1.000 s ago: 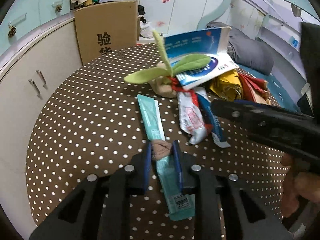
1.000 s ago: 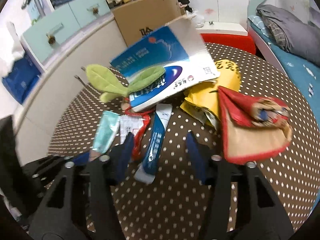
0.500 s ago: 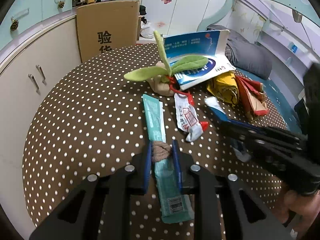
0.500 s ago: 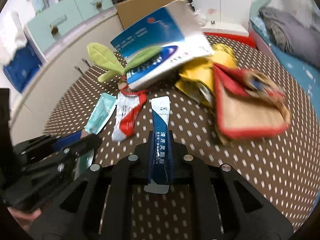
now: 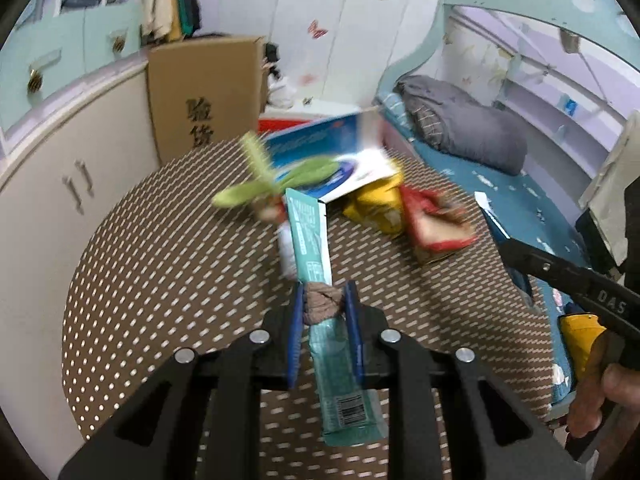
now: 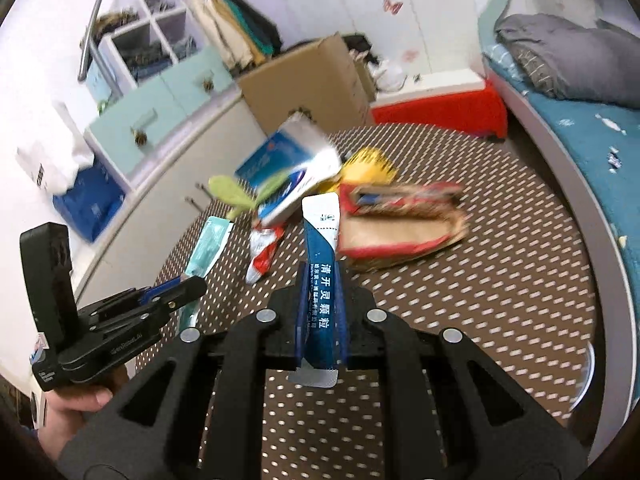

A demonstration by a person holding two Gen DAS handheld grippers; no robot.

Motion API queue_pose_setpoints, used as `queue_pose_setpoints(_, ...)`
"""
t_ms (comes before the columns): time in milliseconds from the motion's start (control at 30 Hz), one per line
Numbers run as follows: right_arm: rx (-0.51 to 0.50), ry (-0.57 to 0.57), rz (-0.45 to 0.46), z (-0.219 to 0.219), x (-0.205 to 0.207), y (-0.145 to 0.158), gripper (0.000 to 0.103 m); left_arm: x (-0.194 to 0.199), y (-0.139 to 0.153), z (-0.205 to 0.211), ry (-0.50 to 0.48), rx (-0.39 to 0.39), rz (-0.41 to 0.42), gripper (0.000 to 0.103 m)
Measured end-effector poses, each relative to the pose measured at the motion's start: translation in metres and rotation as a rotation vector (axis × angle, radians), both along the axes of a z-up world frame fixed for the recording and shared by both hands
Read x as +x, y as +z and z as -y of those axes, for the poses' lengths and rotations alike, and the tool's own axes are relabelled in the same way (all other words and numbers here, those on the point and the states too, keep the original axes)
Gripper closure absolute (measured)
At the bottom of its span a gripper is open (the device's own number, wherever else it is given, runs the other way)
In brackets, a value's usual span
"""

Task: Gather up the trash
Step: 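Carry the teal tube with the left tool while the right tool carries the blue tube to the bin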

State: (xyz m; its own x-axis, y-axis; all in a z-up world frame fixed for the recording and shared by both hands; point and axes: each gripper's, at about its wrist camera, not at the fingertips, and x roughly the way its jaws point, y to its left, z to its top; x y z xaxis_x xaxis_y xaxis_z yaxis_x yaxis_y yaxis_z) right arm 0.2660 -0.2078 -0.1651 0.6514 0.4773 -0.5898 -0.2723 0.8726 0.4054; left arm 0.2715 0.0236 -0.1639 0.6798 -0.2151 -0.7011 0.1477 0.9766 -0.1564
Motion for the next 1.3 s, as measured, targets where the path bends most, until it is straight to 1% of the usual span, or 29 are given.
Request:
queue_pose_setpoints(100, 0.023, -0.039, 0.031, 0.027, -0.005, 0.011, 0.090, 0.000, 0.018, 0.028, -0.049, 0.003, 0.040, 0.084)
queue_pose_setpoints(167, 0.031, -0.078, 0.049, 0.052, -0.007, 0.017, 0.090, -0.001, 0.027, 0.050, -0.087, 0.007, 0.062, 0.084)
queue_pose_setpoints(333, 0.057, -0.188, 0.083, 0.115, -0.022, 0.025, 0.090, 0.004, 0.042, 0.111, -0.200, 0.014, 0.093, 0.084)
queue_pose_setpoints(433, 0.065, -0.273, 0.096, 0.155, -0.034, 0.027, 0.090, 0.006, 0.048, 0.140, -0.258, 0.011, 0.104, 0.084)
queue_pose_setpoints(533, 0.075, -0.354, 0.102, 0.195, -0.045, 0.028, 0.090, 0.010, 0.053, 0.179, -0.323, -0.007, 0.110, 0.084)
queue_pose_setpoints(733, 0.091, -0.494, 0.096, 0.265, -0.067, 0.020, 0.090, 0.013, 0.056, 0.241, -0.427, -0.021, 0.112, 0.084)
queue_pose_setpoints(767, 0.093, -0.507, 0.095, 0.271, -0.070, 0.018, 0.090, 0.014, 0.055, 0.253, -0.445, -0.024, 0.110, 0.084)
queue_pose_setpoints(900, 0.104, -0.572, 0.060, 0.306, -0.074, 0.000, 0.090, 0.018, 0.043, 0.299, -0.502, -0.026, 0.081, 0.084)
queue_pose_setpoints(1000, 0.115, -0.603, 0.018, 0.327, -0.073, -0.019, 0.090, 0.024, 0.027, 0.331, -0.530, -0.023, 0.030, 0.084)
queue_pose_setpoints(1300, 0.155, -0.664, -0.120, 0.365, -0.063, -0.084, 0.090, 0.037, -0.030, 0.410, -0.599, 0.027, -0.110, 0.084)
